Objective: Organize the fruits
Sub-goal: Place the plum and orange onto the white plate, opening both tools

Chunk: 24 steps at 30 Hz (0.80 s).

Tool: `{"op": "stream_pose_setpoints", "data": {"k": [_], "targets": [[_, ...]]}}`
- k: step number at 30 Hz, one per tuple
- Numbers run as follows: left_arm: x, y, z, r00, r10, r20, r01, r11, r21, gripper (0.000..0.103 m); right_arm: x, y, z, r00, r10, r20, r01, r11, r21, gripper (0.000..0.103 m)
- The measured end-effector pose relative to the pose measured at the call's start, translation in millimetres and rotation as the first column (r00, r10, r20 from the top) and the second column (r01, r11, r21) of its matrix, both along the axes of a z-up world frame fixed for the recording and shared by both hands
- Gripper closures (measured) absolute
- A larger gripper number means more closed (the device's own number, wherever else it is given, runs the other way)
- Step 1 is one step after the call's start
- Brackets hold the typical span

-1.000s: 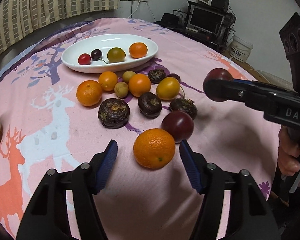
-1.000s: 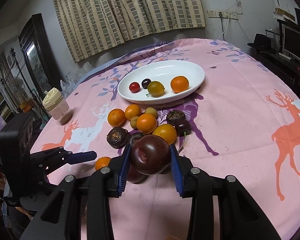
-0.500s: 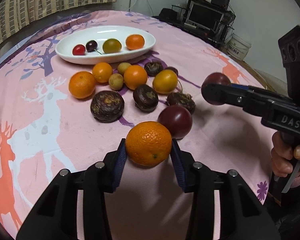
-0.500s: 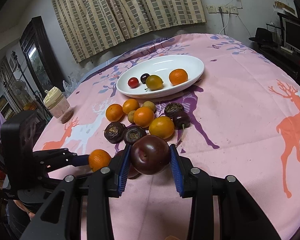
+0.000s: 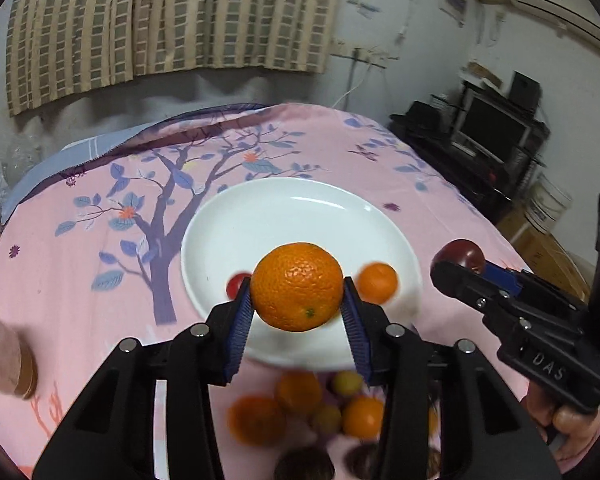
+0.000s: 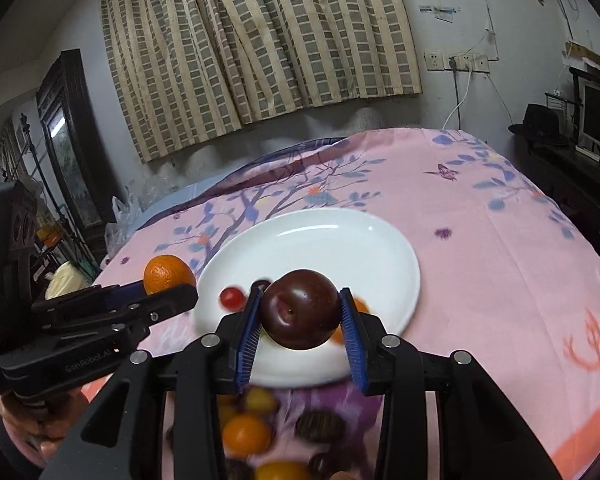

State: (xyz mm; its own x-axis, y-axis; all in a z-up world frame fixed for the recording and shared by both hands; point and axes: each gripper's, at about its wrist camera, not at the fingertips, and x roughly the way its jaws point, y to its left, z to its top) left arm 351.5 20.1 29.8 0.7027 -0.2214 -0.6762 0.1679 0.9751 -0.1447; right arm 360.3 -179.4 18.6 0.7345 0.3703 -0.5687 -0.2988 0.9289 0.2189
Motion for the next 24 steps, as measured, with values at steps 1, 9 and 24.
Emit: {"op": "stream_pose_setpoints", "data": {"k": [1,9,24], "targets": [[13,0,-3,1.0,0.014,-0.019,-0.014,1.0,0.0,0.06,13,2,-3,1.0,0.002,-0.014,-0.002,1.0,-0.004,0.064],[69,2,-34,0.99,0.065,-0.121,-0.061,0.998,0.035,0.06,66,12,-37,0.994,0.004,-0.113,-0.01,0.998,-0.057,0.064],[-40,23,-7,0.991,0.121,0.052,-0.125,0.989,0.084,0.005,-50,-12,-30,0.999,0.006,-0.038,-0.007,1.0,-0.028,0.034]]}}
